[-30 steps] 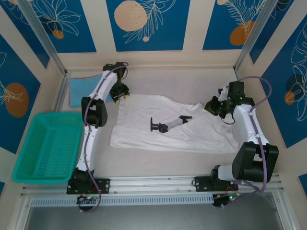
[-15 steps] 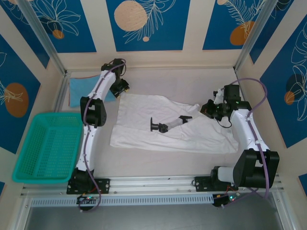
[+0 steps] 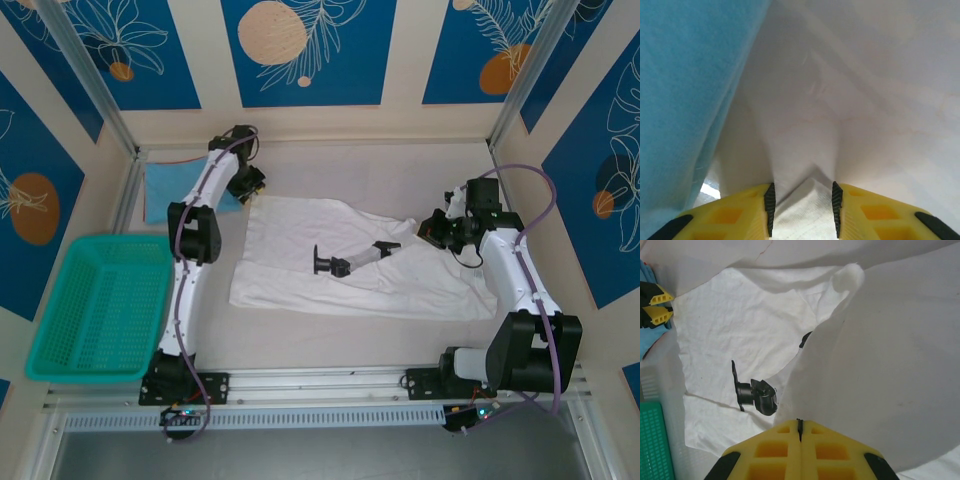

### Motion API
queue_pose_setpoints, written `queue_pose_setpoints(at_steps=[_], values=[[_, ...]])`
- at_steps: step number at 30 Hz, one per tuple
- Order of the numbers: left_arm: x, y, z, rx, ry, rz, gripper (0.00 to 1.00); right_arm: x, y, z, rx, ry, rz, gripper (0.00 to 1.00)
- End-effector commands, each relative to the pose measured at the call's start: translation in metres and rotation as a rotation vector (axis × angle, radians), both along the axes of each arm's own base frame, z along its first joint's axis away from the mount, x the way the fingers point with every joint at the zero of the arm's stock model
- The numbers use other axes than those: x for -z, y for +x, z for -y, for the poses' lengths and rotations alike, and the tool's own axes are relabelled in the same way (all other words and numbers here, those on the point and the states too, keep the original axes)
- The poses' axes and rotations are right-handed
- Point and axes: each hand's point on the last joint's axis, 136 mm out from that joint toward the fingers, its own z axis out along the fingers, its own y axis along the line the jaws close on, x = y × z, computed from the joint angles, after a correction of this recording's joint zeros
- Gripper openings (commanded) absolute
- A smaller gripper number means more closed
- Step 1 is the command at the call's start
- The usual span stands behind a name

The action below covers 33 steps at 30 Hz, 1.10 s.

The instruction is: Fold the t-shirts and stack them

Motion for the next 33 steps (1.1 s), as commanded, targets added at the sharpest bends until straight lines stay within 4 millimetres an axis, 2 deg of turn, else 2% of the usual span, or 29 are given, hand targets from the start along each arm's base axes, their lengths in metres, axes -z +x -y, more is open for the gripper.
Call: queue_pose_setpoints(at_steps=[1,9,15,17,19,25,30,33], values=[[0.013,0.003,0.002,0.003,-0.037,-0.015,0.33,-0.003,-0.003,-0.003,-0.014,0.01,0.004,0.0],[0.02,-0.004,0.006,0.062,-0.024,-0.04,0.18,-0.003,0.0,-0.002,-0.007,0.011,0.003,0.0],[0.009,0.005,0.008,0.084,-0.032,0.01,0.04,-0.003,-0.002,-0.002,-0.009,0.003,-0.003,0.0],[0.0,0.008,0.006,0.105,-0.016,0.037,0.0,-0.003,-0.002,-0.001,-0.006,0.003,-0.001,0.0],[-0.01,0.01,0.006,0.13,0.005,0.063,0.0,-0.003,-0.004,0.001,0.008,0.01,-0.007,0.0],[-0.058,0.017,0.008,0.245,0.118,0.202,0.0,-0.003,-0.014,0.006,0.036,0.018,-0.017,0.0],[-0.087,0.002,0.018,0.339,0.207,0.277,0.0,-0.002,-0.025,0.018,0.107,0.014,-0.028,0.0],[-0.095,-0.013,0.015,0.358,0.23,0.286,0.0,-0.005,-0.029,0.021,0.125,0.01,-0.009,0.0]])
